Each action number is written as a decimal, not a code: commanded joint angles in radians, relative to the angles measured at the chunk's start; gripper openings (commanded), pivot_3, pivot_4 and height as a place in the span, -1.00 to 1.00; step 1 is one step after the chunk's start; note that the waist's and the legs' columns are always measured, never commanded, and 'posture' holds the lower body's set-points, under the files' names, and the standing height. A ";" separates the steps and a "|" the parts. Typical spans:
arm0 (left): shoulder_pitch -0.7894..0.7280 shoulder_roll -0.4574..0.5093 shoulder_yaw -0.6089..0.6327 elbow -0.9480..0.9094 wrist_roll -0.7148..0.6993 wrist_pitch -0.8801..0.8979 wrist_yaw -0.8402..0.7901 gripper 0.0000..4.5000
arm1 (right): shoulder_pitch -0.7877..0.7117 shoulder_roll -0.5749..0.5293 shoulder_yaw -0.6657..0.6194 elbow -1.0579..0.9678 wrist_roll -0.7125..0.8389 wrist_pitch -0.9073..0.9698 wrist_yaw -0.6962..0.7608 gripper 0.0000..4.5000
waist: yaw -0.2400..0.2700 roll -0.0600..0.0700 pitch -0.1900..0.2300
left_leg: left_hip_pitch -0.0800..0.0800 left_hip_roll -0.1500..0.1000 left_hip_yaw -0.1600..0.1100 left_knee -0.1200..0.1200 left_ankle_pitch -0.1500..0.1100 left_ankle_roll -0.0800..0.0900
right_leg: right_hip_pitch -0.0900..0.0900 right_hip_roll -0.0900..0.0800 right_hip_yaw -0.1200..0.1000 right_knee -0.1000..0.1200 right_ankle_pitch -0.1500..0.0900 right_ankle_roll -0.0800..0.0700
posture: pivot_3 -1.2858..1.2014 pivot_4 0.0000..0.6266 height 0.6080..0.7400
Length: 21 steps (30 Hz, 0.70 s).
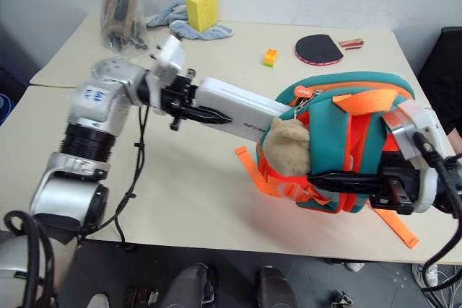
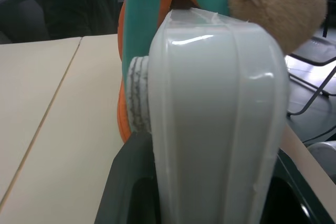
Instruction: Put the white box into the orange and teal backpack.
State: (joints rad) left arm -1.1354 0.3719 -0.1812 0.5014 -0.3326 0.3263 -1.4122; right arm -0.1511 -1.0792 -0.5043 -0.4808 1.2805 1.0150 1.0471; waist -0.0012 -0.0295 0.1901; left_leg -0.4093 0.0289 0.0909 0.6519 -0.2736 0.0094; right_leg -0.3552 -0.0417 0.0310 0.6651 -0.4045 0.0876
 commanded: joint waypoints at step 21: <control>0.037 0.113 0.197 -0.175 -0.184 0.311 0.035 0.99 | 0.093 0.115 0.053 -0.114 -0.056 -0.117 -0.195 -1.00 | -0.028 0.000 0.000 | 0.001 0.001 0.000 -0.001 0.002 -0.003 | -0.003 0.002 0.002 0.006 0.000 0.000 | 0.03 -0.52 1.00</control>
State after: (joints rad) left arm -1.0885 0.4706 -0.0043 0.3974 -0.4470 0.5819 -1.3153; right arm -0.0512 -0.9702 -0.4405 -0.5812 1.2219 0.9174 0.8574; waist -0.0292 -0.0295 0.1902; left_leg -0.4082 0.0298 0.0906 0.6506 -0.2716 0.0066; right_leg -0.3578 -0.0405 0.0325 0.6709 -0.4044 0.0877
